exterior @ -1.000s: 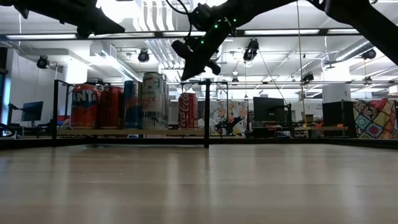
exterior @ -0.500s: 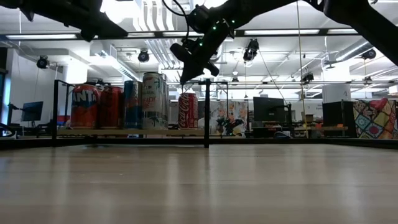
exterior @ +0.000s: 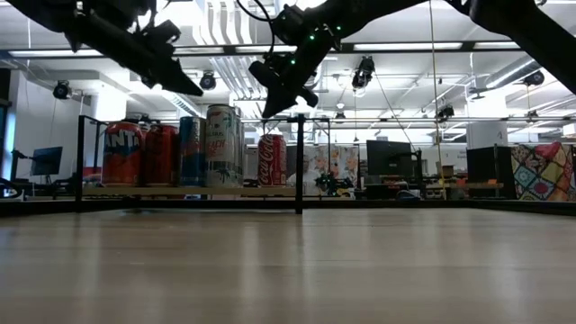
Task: Place canned beverage on shelf
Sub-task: Adjust the white pink soda cans on the shelf, then adjust the red white soda can on the shelf
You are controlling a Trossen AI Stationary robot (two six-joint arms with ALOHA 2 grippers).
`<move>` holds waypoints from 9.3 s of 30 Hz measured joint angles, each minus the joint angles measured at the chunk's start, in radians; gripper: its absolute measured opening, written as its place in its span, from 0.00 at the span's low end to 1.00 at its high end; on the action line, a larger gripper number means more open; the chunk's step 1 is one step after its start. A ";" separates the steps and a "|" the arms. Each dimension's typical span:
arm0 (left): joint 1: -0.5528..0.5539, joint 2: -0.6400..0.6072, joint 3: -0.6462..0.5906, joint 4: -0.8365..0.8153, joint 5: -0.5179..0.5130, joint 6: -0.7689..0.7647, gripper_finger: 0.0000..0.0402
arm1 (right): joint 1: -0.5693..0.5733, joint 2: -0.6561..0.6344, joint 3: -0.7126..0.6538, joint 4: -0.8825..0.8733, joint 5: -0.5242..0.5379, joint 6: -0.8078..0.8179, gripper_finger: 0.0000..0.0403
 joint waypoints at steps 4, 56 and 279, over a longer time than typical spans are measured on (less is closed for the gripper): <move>0.000 0.051 0.000 0.009 -0.014 0.010 0.00 | 0.001 0.000 0.000 -0.014 0.000 -0.003 0.02; 0.028 0.226 0.028 0.106 -0.194 0.082 0.00 | 0.001 -0.002 0.001 -0.016 0.000 -0.040 0.02; -0.053 -0.281 -0.079 0.190 -0.006 -0.114 0.00 | -0.007 -0.088 -0.294 0.243 -0.071 0.050 0.02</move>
